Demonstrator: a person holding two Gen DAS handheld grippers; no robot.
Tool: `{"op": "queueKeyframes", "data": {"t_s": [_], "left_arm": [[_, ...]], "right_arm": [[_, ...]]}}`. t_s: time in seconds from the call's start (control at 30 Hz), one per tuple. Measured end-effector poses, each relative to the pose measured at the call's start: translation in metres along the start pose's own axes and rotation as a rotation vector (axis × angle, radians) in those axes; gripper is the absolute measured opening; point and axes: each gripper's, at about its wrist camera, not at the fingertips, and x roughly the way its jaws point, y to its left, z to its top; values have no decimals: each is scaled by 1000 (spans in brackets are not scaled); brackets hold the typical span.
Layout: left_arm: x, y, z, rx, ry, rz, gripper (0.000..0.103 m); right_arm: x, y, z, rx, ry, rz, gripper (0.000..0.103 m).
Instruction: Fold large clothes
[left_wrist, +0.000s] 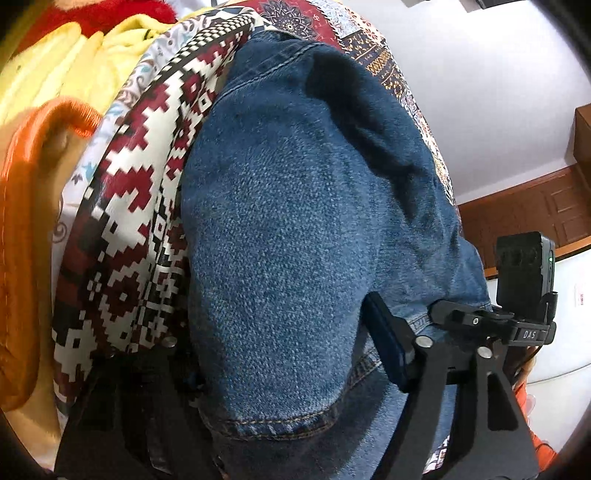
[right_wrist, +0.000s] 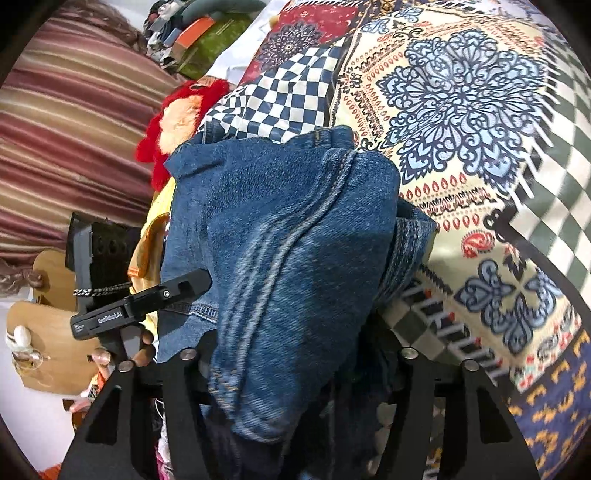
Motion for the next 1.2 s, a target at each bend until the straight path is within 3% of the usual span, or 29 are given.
{"op": "queueKeyframes", "data": {"t_s": [0.13,0.47,0.67,0.8,0.93,1.2], "left_arm": [[-6,-1,-5,36,-12,45,75],[-48,-47,-57,265,-92,308,75],[-64,-63,-105,307,-86,346,75],[-73,-77,-117,323,-105,368,75],[-108,-106,-122,345,-214,363,75],[-213,-198,-163,473,-567,309,75]], "right_arm": [[-4,9,-7,-40,-11,-47,63],[-48,37,-42,-162,-108,-233,64],[-78,40,-72,-121,-164,-243,64],[-109,58,-93,-134,-231,-273,64],[-146,93,-112,-193,-348,-269,64],[-228,183,-176,-376,-681,-239,64]]}}
